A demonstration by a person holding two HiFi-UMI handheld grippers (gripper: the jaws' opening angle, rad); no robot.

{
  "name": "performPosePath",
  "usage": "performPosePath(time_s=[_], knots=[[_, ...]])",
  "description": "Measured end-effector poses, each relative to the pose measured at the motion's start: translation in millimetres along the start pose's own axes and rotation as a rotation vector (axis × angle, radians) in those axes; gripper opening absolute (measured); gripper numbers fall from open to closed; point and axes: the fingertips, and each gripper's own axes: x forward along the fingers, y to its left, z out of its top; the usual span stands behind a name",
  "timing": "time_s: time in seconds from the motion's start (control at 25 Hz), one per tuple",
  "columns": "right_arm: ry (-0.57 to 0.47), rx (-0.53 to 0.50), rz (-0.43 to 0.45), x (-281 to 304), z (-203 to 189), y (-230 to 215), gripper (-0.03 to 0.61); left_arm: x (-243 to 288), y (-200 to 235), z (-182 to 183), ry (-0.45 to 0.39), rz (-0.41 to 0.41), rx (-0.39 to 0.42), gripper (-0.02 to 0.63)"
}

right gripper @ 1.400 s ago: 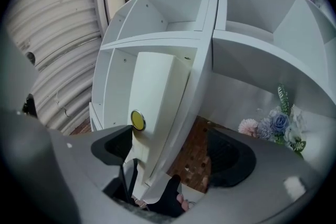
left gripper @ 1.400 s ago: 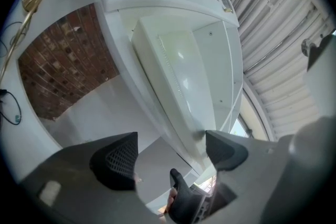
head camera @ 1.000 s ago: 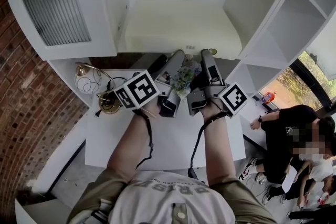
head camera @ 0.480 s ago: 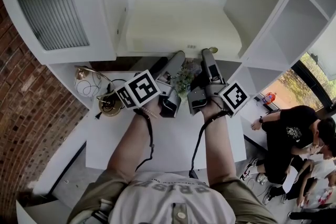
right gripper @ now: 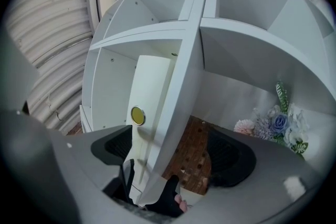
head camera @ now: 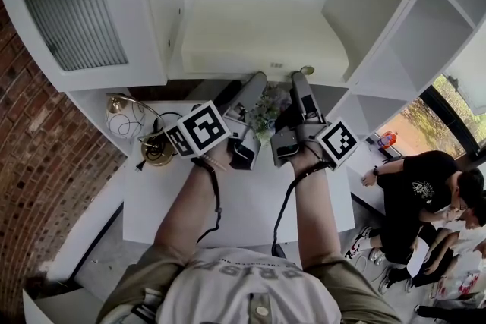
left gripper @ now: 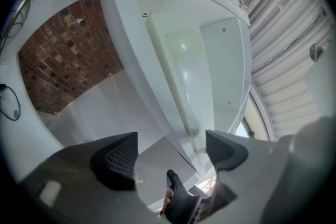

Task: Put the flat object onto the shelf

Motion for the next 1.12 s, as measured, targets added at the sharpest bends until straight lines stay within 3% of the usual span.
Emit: performPosePath(time_s=[0.28,0.44,0.6,0.84,1.12], knots=[[0.019,-0.183,0.016,-21.3,-3.6,10.1,0.397,-24.6,-0.6,-4.0,0.006,0.045,0.121,0.421],[0.041,-0.323,0.064,-35.9,-14.4,27.8,0.292,-47.0,2.7,-6.6,0.014,0.119,0.262,0.364],[0.065,-0.493,0.017,-61.3,-23.7,31.1,0.215,-70.2,0.0,-13.7,0.018,0.173,0.350,0.303],[0.102,-0.792,-0.045,-98.6,-42.3,40.2,0.156,-107.1,-12.0,-30.1,0.029,0.256,0.522,0.195],[0.129,-0.948,-0.081,-145.0,-61.8,51.1,0.117,-149.9,-31.9,-52.5,0.023,0.305,0.623,0.115]])
